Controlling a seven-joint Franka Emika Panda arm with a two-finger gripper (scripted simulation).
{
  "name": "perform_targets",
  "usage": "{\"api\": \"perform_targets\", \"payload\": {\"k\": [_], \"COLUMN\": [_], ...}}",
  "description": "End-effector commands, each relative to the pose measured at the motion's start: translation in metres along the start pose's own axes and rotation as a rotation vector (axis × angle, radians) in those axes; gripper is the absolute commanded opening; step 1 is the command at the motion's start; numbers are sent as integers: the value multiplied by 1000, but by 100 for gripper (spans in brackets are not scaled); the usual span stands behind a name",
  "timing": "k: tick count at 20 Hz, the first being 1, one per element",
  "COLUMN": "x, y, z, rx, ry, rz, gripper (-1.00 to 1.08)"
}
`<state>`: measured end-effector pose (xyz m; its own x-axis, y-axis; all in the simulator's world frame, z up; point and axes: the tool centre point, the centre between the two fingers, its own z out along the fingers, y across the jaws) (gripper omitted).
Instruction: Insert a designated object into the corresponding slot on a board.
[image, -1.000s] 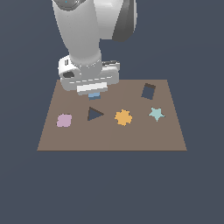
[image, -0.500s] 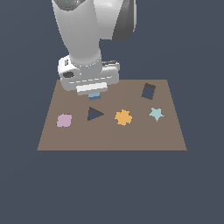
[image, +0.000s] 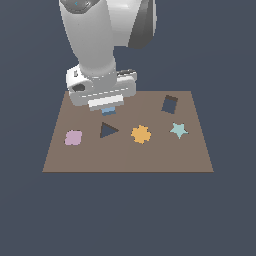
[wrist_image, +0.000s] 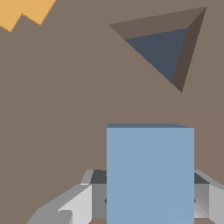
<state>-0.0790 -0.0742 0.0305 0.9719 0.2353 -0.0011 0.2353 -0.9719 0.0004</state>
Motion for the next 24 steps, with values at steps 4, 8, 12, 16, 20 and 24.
{"api": "perform_targets", "payload": {"k": [4, 8, 12, 16, 20, 24], "x": [12, 25, 41, 59, 78, 94], "y": [-2, -4, -10, -19, -35, -54], "z": [-1, -1, -2, -3, -4, -5], "rx": [0, -1, -1, -1, -2, -3], "ry": [1, 1, 1, 2, 2, 2], "rz": [-100, -208, -347, -518, -719, -931], "gripper": [-100, -100, -100, -100, -100, -100]}}
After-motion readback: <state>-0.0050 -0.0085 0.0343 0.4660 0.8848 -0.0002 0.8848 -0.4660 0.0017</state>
